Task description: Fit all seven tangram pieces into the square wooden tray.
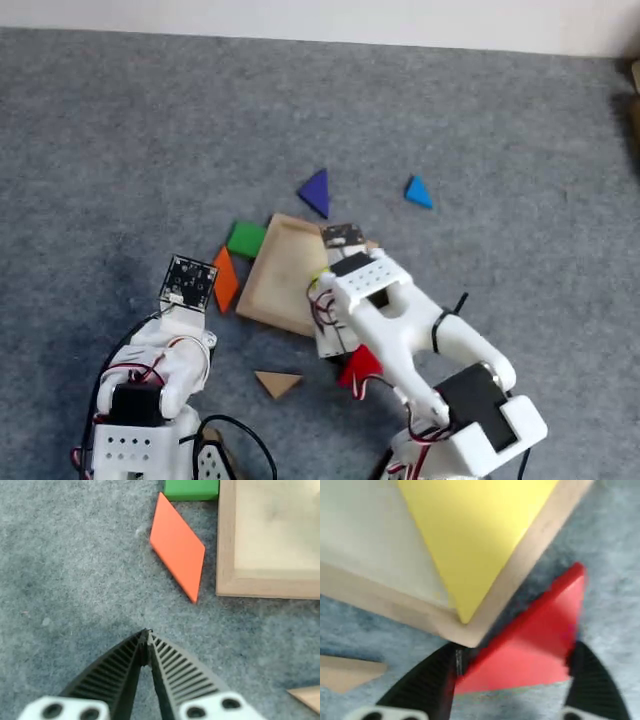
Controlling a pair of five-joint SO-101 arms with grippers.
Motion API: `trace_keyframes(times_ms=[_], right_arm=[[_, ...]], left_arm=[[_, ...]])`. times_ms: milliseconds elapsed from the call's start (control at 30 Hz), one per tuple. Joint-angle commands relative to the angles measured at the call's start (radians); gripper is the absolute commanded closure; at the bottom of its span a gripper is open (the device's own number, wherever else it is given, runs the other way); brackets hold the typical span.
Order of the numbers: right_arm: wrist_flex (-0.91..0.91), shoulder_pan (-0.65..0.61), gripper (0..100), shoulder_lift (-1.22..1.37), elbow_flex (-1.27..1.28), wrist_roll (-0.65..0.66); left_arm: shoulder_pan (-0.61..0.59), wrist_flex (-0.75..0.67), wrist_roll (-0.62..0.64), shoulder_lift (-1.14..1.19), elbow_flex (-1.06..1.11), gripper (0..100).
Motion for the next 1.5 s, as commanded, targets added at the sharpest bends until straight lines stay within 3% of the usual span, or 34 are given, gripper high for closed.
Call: trace_keyframes(times_ms=[0,300,533,633,800,900,1233,1467], right_arm=[[0.038,0.114,81.6,0.004,-0.015,0.149],[0.044,0.286,91.6,-0.021,-0.018,0.465],[0.14,0.34,96.4,-0.298,-0.018,0.608],[0.199,0.335,95.2,-0.432,-0.018,0.589],[0.321,0.334,80.9,-0.555,-0.01,0.493],[0.355,0.334,80.5,-0.538,-0.008,0.516],[0.352,0.338,80.1,-0.14,0.059,0.577],[0.074,0.348,80.3,0.058,0.024,0.571]], left_arm=[[-0.013,0.006,-0.008,-0.053,0.021,99],[-0.013,0.006,-0.008,-0.053,0.021,99],[-0.013,0.006,-0.008,-0.053,0.021,99],[-0.013,0.006,-0.008,-0.053,0.021,99],[-0.013,0.006,-0.008,-0.053,0.021,99],[-0.013,0.006,-0.008,-0.053,0.021,99],[-0.013,0.006,-0.008,-0.053,0.021,99],[-0.013,0.006,-0.008,-0.053,0.021,99]])
